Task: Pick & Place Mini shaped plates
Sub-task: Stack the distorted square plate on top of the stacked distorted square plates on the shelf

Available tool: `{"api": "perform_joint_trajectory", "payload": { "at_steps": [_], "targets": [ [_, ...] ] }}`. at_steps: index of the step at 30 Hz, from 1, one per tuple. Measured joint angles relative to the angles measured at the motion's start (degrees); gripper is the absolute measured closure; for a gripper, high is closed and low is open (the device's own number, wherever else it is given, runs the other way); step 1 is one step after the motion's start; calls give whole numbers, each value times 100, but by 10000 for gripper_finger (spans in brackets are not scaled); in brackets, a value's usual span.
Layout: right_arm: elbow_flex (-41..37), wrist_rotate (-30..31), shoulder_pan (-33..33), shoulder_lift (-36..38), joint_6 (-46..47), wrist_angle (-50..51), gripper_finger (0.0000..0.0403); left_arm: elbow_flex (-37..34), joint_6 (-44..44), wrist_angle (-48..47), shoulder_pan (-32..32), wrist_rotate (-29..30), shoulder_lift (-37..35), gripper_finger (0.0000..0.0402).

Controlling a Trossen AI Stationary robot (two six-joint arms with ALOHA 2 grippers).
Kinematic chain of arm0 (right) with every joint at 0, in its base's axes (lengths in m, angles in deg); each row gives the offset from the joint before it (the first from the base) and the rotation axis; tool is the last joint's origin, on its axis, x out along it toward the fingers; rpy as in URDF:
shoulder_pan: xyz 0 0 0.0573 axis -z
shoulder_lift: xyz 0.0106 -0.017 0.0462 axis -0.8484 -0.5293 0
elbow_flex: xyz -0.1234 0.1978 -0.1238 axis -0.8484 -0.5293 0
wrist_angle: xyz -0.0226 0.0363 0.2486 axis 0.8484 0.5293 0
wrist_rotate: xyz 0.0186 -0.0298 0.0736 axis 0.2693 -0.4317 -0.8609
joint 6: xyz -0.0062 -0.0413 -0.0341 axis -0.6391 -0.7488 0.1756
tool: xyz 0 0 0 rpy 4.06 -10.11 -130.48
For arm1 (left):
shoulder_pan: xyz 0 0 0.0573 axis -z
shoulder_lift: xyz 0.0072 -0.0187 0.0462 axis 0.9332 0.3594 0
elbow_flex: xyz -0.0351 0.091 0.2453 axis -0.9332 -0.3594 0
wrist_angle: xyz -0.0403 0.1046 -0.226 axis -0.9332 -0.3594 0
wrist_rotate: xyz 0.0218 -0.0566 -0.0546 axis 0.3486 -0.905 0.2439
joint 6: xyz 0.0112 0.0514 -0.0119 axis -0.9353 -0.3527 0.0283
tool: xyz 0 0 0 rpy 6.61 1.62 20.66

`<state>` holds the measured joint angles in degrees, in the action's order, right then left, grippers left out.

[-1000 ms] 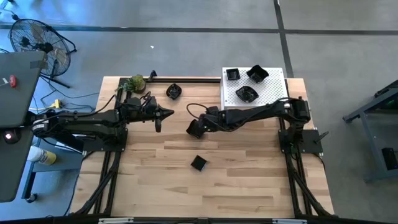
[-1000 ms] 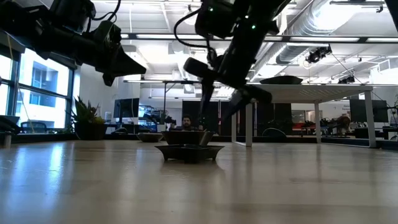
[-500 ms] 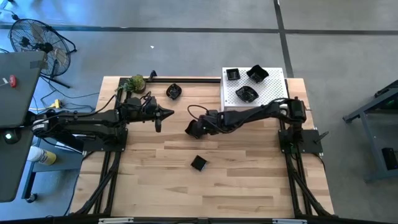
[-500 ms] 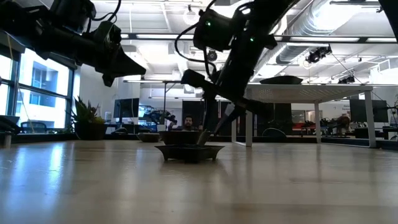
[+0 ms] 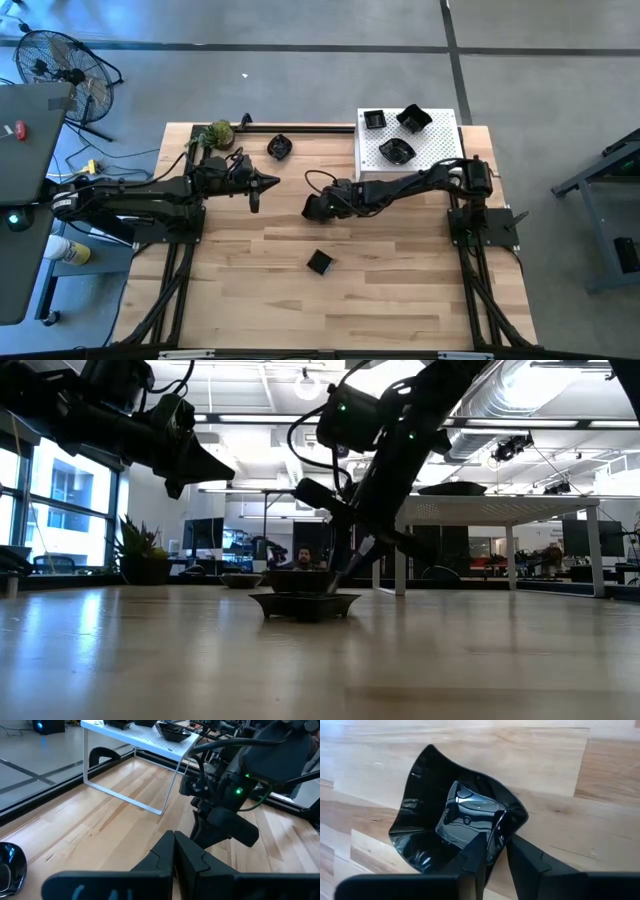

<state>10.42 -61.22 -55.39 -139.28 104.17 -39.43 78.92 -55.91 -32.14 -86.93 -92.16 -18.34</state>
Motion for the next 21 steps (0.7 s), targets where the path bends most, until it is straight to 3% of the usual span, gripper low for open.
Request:
{"api": "perform_joint_trajectory", "payload": {
  "at_steps": [10, 21],
  "targets": [
    [4, 9, -46, 52, 18, -93, 383, 0, 39, 2, 0, -4, 0, 401],
    [9, 521, -43, 703, -100, -59, 398, 0, -8, 2, 0, 10, 0, 401]
  ]
}}
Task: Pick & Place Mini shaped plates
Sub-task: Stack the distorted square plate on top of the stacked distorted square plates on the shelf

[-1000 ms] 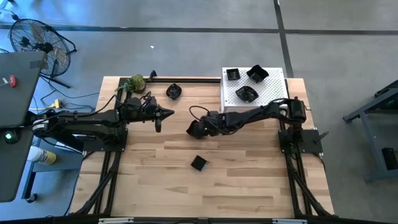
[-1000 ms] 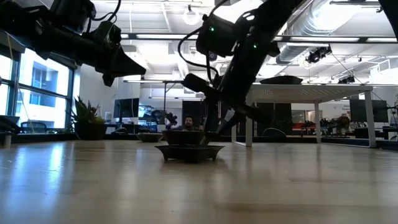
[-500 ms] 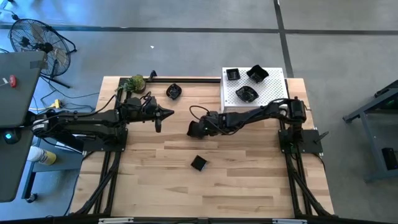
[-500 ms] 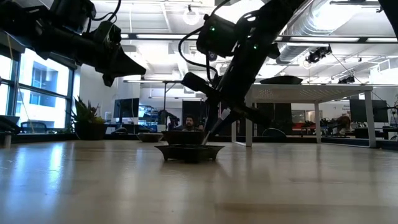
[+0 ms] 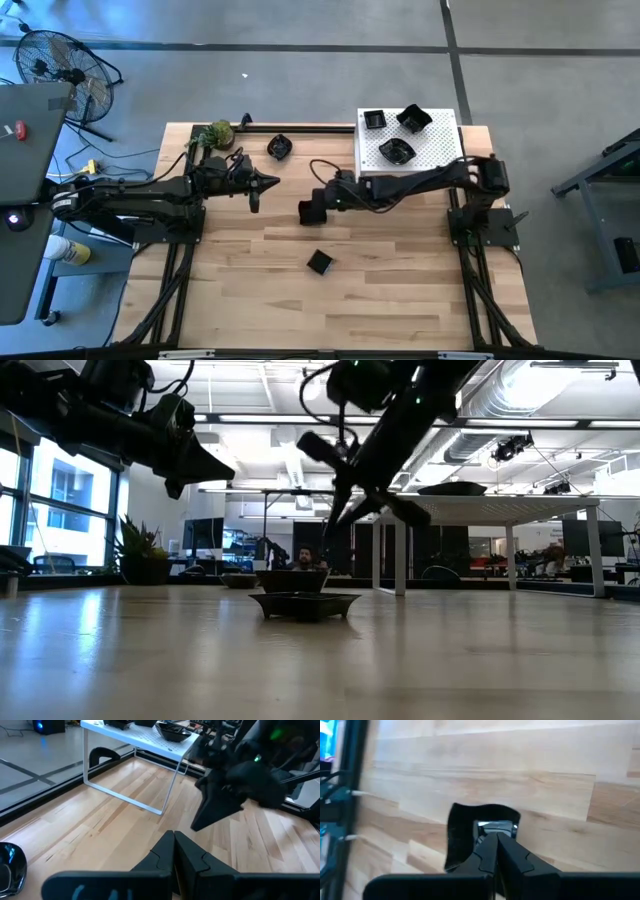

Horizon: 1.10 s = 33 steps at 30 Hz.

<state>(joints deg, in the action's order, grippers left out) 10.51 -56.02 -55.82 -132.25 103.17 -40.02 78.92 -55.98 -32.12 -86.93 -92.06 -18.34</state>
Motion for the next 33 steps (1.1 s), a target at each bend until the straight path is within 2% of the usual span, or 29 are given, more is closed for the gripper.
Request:
{"api": "perform_joint_trajectory", "payload": {
  "at_steps": [5, 13, 17, 22, 30, 33],
  "targets": [
    [4, -291, 41, 81, -110, 73, 393, 0, -50, 2, 0, 27, 0, 401],
    [2, -377, 28, -225, -324, -18, 319, 0, -104, -15, 0, 29, 0, 401],
    [2, -374, 28, -449, -659, -266, 303, 0, -104, -17, 0, 35, 0, 401],
    [2, -517, 28, -746, -778, -480, 318, 0, -104, -57, 0, 46, 0, 401],
    [2, -391, 0, -758, -873, -615, 388, 0, -84, -135, 0, 45, 0, 401],
    [2, -391, 1, -758, -882, -618, 399, 0, -88, -133, 0, 42, 0, 401]
  ]
}}
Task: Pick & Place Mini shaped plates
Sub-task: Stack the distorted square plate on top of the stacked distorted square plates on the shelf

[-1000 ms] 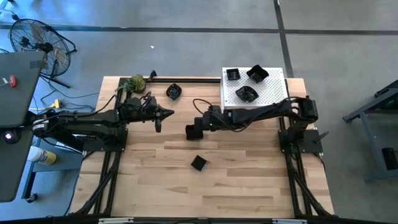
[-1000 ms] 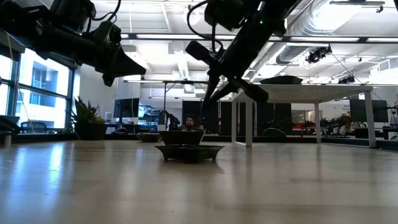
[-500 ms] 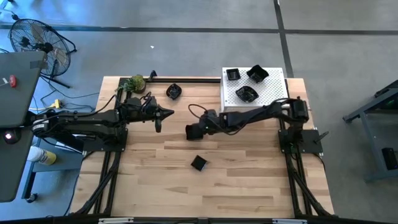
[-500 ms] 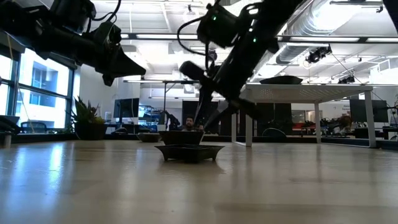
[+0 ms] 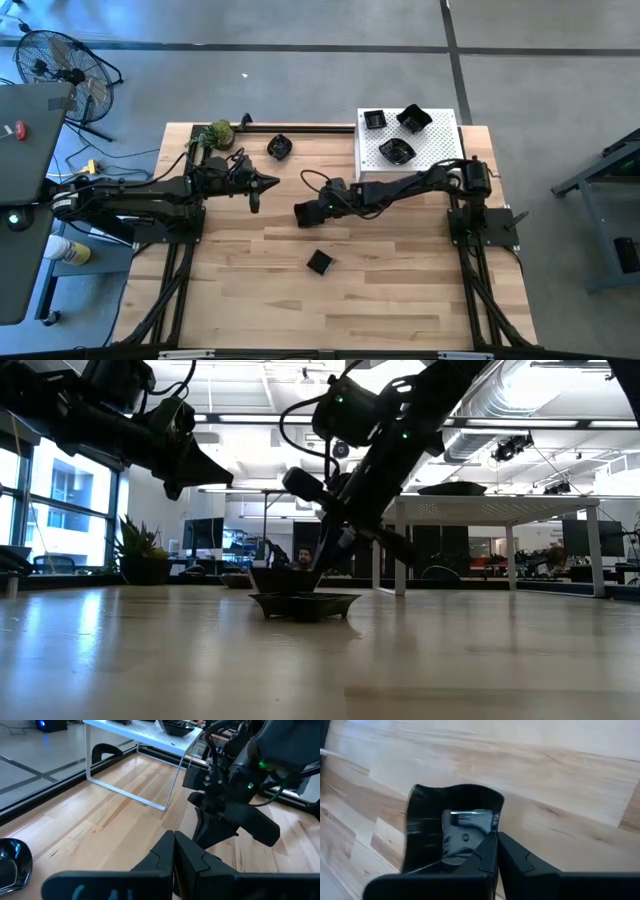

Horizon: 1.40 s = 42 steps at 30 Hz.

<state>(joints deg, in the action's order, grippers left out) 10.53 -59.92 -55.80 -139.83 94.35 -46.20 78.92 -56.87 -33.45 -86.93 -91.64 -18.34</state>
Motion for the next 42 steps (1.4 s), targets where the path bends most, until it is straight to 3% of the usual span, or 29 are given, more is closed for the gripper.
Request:
{"api": "perform_joint_trajectory", "payload": {
  "at_steps": [12, 27, 33, 42],
  "targets": [
    [0, 325, 0, 441, 8, 4, 401, 0, -9, 4, 0, -2, 0, 401],
    [0, 1327, 306, 2578, -20, 1259, 401, 0, -11, 6, 0, -17, 0, 401],
    [0, 1658, 1026, 3698, -43, 2333, 401, 0, -9, 7, 0, -17, 0, 401],
    [0, 1826, 2871, 4745, -146, 3638, 401, 0, 4, 9, 0, -17, 0, 401]
  ]
}}
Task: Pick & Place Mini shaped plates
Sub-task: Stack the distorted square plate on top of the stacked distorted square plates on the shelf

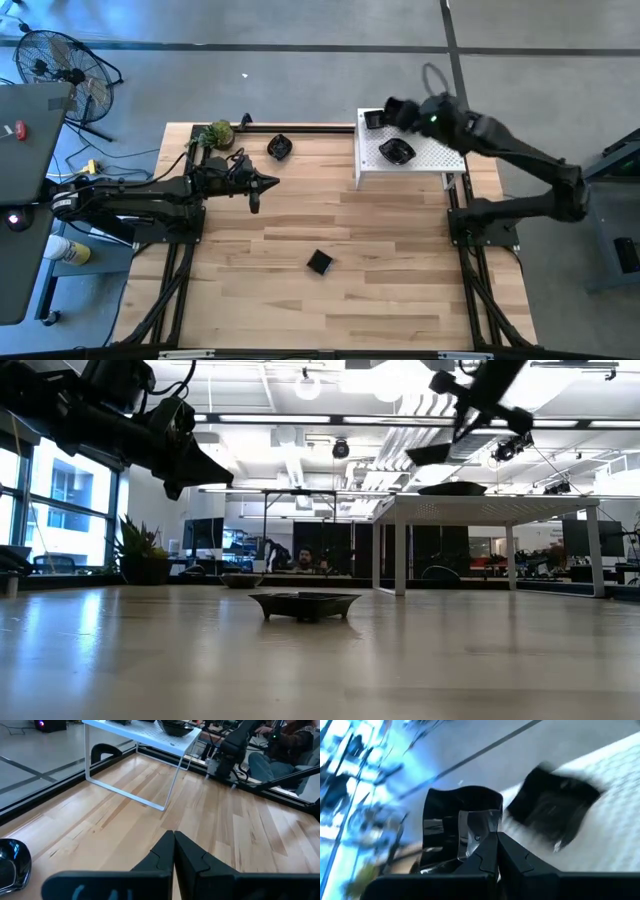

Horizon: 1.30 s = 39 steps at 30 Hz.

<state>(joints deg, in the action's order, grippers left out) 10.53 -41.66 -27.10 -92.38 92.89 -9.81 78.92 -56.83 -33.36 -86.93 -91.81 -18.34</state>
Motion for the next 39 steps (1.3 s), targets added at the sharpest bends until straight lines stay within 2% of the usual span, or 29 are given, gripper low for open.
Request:
{"api": "perform_joint_trajectory", "payload": {
  "at_steps": [6, 11, 30, 34, 39],
  "targets": [
    [0, -316, 1145, 19, -50, 22, 401, 0, -2, 0, 0, 0, 0, 401],
    [0, -436, 1688, -29, 212, 36, 401, 0, -6, 0, 0, 2, 0, 401],
    [-5, -850, 1741, -404, 572, 487, 398, 0, 136, 138, 0, 56, 2, 401],
    [-7, -921, 1739, -428, 563, 528, 378, 0, 136, 132, 0, 111, 2, 401],
    [-7, -928, 1741, -424, 319, 548, 331, 0, 149, 133, 0, 155, 4, 401]
  ]
}}
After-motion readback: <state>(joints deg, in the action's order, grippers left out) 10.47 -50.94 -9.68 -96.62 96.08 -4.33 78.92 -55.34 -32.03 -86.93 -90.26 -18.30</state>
